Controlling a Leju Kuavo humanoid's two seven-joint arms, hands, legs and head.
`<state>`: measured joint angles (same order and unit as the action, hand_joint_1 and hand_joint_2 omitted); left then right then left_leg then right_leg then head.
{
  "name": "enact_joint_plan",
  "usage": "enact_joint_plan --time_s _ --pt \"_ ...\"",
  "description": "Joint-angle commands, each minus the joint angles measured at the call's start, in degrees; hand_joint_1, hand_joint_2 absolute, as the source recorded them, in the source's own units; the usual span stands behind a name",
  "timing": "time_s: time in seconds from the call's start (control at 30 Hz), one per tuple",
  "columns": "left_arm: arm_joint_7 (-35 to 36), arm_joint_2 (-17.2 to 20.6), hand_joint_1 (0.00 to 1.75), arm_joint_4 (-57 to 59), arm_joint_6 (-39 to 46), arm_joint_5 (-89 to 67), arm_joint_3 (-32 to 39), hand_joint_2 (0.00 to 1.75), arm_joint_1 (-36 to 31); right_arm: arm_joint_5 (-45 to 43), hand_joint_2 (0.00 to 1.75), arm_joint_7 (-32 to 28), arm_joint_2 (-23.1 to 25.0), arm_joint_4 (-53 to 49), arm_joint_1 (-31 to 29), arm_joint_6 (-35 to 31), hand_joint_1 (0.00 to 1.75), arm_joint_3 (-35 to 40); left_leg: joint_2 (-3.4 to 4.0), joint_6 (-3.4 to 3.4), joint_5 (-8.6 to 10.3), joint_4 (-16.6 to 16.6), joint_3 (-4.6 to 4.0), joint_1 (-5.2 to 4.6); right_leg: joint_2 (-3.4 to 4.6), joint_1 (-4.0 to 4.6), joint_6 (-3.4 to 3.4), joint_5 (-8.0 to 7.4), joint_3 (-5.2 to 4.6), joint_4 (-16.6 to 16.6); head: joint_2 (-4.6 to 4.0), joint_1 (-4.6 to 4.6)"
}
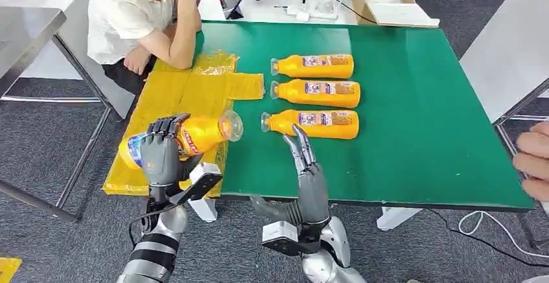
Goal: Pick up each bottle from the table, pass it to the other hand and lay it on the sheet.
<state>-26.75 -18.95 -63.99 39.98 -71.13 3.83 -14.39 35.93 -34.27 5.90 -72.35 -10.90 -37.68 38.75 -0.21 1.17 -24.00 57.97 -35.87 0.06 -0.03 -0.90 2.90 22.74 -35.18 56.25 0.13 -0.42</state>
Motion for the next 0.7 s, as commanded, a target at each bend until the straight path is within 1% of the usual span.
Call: enact_joint_plan --time_s 0.03,0.07,0.1,0.13,0.17,0.2,0.23,0.27,0.3,0.33,0.37,0.4,0.43,0.47,0.53,0.57,0.67,0.7 --pt "11.22 5.36 1.75 30.43 0.02 -3.29 -2.21 1.75 -16.82 -3.17 0.0 -1.66 0.77 -0.01 -2.6 2.9 0.0 2.72 -0.31 -0.11 -0.02 -0.08 0.37 0.03 -0.31 0.04 -0.17 0.15 0.43 0.0 0.0 0.0" --pt "11.22 5.36 1.75 30.43 0.02 -3.29 -2.21 1.75 -16.82 -3.17 0.0 -1.66 0.77 -0.01 -2.6 2.9 0.0 2.72 -0.36 -0.07 0.01 -0.05 0.23 0.01 -0.31 0.02 -0.12 0.09 0.31 0.0 0.0 0.04" --pt "11.22 5.36 1.75 30.43 0.02 -3.29 -2.21 1.75 -16.82 -3.17 0.0 -1.66 0.77 -0.01 -2.6 2.9 0.0 2.72 -0.25 -0.04 0.03 -0.05 0.12 0.02 -0.18 0.03 -0.09 0.02 0.19 -0.02 0.0 0.04" --pt "11.22 5.36 1.75 30.43 0.02 -3.29 -2.21 1.75 -16.82 -3.17 0.0 -1.66 0.77 -0.01 -2.6 2.9 0.0 2.72 -0.16 -0.07 -0.02 -0.04 0.24 0.02 -0.1 0.04 -0.13 0.05 0.28 -0.01 0.0 -0.02" --pt "11.22 5.36 1.75 30.43 0.02 -3.29 -2.21 1.75 -16.82 -3.17 0.0 -1.66 0.77 -0.01 -2.6 2.9 0.0 2.72 -0.1 -0.04 -0.02 -0.04 0.16 0.02 -0.09 0.03 -0.08 0.02 0.19 -0.01 0.0 0.0" --pt "11.22 5.36 1.75 30.43 0.02 -3.29 -2.21 1.75 -16.82 -3.17 0.0 -1.66 0.77 -0.01 -2.6 2.9 0.0 2.72 -0.01 -0.07 -0.1 -0.03 0.33 0.05 -0.05 0.06 -0.13 0.08 0.36 -0.02 0.0 0.0" --pt "12.87 5.72 1.75 32.3 0.02 -4.15 -3.17 1.75 -17.27 -4.14 0.0 -2.39 0.62 -0.11 -2.64 3.65 0.0 2.92 -0.03 -0.04 -0.04 -0.06 0.22 0.01 -0.12 0.02 -0.09 0.06 0.25 -0.01 0.0 0.0" --pt "14.32 6.01 1.75 36.2 -1.39 -2.7 -3.75 1.75 -19.24 -4.44 0.0 -2.71 0.78 0.09 -2.87 3.87 0.0 3.2 -0.03 -0.06 -0.11 -0.03 0.35 0.04 -0.11 0.05 -0.13 0.13 0.38 0.0 0.0 0.02" --pt "16.87 6.73 1.75 39.03 -3.43 -3.27 -5.36 1.75 -20.95 -4.62 0.0 -3.12 0.99 0.15 -3.14 4.04 0.0 3.63 -0.09 -0.04 -0.04 -0.05 0.21 0.02 -0.15 0.03 -0.08 0.07 0.25 -0.01 0.0 0.0" --pt "19.16 7.17 1.75 40.92 -5.36 -3.54 -6.16 1.75 -22.33 -4.73 0.0 -3.24 1.27 0.21 -3.29 4.23 0.0 3.88 -0.05 -0.07 -0.11 -0.01 0.32 0.05 -0.11 0.06 -0.13 0.13 0.36 0.02 0.0 -0.02" --pt "21.68 7.4 1.75 43.02 -8.69 -2.38 -5.87 1.75 -23.85 -4.86 0.0 -3.3 1.48 0.19 -3.49 4.54 0.0 4.33 -0.1 -0.05 -0.04 -0.01 0.17 0.03 -0.16 0.04 -0.09 0.07 0.22 0.03 0.0 0.0" --pt "23.32 7.8 1.75 44.0 -9.65 -3.66 -7.08 1.75 -24.53 -4.87 0.0 -3.48 1.57 0.14 -3.62 4.58 0.0 4.59 -0.11 -0.07 -0.08 0.01 0.26 0.05 -0.16 0.06 -0.13 0.11 0.32 0.03 0.0 0.02" --pt "25.62 8.25 1.75 45.18 -11.48 -4.17 -7.7 1.75 -25.38 -4.9 0.0 -3.72 1.67 0.19 -3.92 4.7 0.0 5.07 -0.15 -0.04 0.0 -0.01 0.06 0.03 -0.15 0.04 -0.08 0.03 0.14 0.03 0.0 0.02" --pt "26.47 8.37 1.75 45.69 -12.29 -4.19 -7.77 1.75 -25.68 -4.93 0.0 -3.76 1.74 0.23 -4.02 4.75 0.0 5.23 -0.13 -0.08 -0.06 0.04 0.18 0.06 -0.12 0.07 -0.13 0.08 0.25 0.06 0.0 0.0" --pt "27.47 8.59 1.75 46.76 -14.39 -3.76 -7.81 1.75 -25.76 -5.13 0.0 -3.88 1.75 0.49 -4.01 4.73 0.0 5.51 0.01 -0.12 -0.16 0.04 0.4 0.08 -0.02 0.1 -0.19 0.15 0.42 0.08 0.0 0.0" --pt "28.05 8.59 1.75 46.91 -14.71 -3.81 -7.98 1.75 -25.61 -5.34 0.0 -3.92 1.73 0.58 -3.9 4.63 0.0 5.41 -0.03 -0.06 -0.04 -0.01 0.14 0.04 -0.05 0.05 -0.09 0.04 0.18 0.02 0.0 0.02" --pt "28.05 8.59 1.75 46.91 -14.71 -3.81 -7.98 1.75 -25.61 -5.34 0.0 -3.92 1.73 0.58 -3.9 4.63 0.0 5.41 0.0 -0.08 -0.12 -0.01 0.31 0.05 -0.03 0.06 -0.13 0.11 0.34 0.03 0.0 0.0" --pt "28.05 8.59 1.75 46.91 -14.71 -3.81 -7.98 1.75 -25.61 -5.34 0.0 -3.92 1.73 0.58 -3.9 4.63 0.0 5.41 0.0 -0.06 -0.08 -0.03 0.24 0.05 -0.03 0.06 -0.1 0.06 0.28 -0.01 0.0 0.0"
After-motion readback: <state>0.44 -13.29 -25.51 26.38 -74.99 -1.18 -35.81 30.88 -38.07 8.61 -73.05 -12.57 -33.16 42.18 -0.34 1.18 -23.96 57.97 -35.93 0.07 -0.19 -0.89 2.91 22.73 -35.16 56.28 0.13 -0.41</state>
